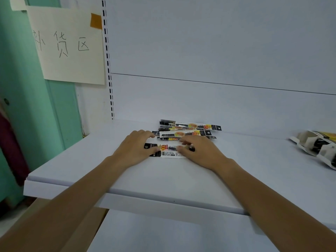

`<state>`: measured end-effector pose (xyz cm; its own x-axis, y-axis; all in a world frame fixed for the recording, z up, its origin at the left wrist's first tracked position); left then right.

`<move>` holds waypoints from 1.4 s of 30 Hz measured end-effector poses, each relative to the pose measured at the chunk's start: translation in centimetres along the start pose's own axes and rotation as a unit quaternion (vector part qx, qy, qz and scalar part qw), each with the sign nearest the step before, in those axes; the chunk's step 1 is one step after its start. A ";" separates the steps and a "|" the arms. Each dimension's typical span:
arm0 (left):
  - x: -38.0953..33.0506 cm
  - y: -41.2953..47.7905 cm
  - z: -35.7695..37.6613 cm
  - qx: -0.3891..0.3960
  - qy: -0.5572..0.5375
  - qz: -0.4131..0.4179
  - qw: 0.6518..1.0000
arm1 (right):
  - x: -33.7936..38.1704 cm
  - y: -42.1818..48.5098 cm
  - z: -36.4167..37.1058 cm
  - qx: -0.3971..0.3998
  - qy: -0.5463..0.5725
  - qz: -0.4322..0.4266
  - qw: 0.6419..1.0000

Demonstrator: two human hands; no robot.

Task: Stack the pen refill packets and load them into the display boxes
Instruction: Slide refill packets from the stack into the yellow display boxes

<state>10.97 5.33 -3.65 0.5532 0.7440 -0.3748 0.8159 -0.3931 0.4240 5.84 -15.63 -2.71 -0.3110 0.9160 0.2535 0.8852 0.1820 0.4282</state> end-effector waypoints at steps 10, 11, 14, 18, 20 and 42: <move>-1.3 -0.6 -1.0 0.033 0.026 0.059 0.997 | 1.5 0.4 -1.3 0.076 -0.046 -0.036 0.995; -1.6 -0.8 -1.3 0.047 0.041 0.068 0.996 | 1.5 0.5 -1.3 0.075 -0.071 -0.039 0.994; -2.5 -0.7 -1.7 0.066 0.123 0.103 0.985 | 1.3 0.9 -1.8 0.086 -0.110 -0.040 0.989; -3.1 -0.2 -1.6 0.057 0.158 0.108 0.980 | 1.0 0.2 -3.3 0.102 -0.079 -0.036 0.991; -2.8 -0.1 -1.7 0.056 0.115 0.093 0.987 | 0.3 -0.8 -4.5 0.093 -0.045 -0.004 0.995; -10.8 1.0 2.2 0.097 0.104 0.161 0.977 | -4.9 -7.1 -6.7 -0.104 0.180 0.135 0.969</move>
<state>6.18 -4.29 -1.02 0.7562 0.6513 -0.0631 0.6336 -0.7046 0.3196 -1.25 -23.82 -1.25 -0.2126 0.7288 0.6510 0.8736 -0.1568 0.4608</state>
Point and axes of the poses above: each hand's wrist, its own y-axis towards the middle knuckle, its own z-axis out of the palm, x = y × z, the point moved 1 cm from there along y, towards the middle knuckle, and after that the axes turned 2 degrees about -x, right-handed, at the moved point
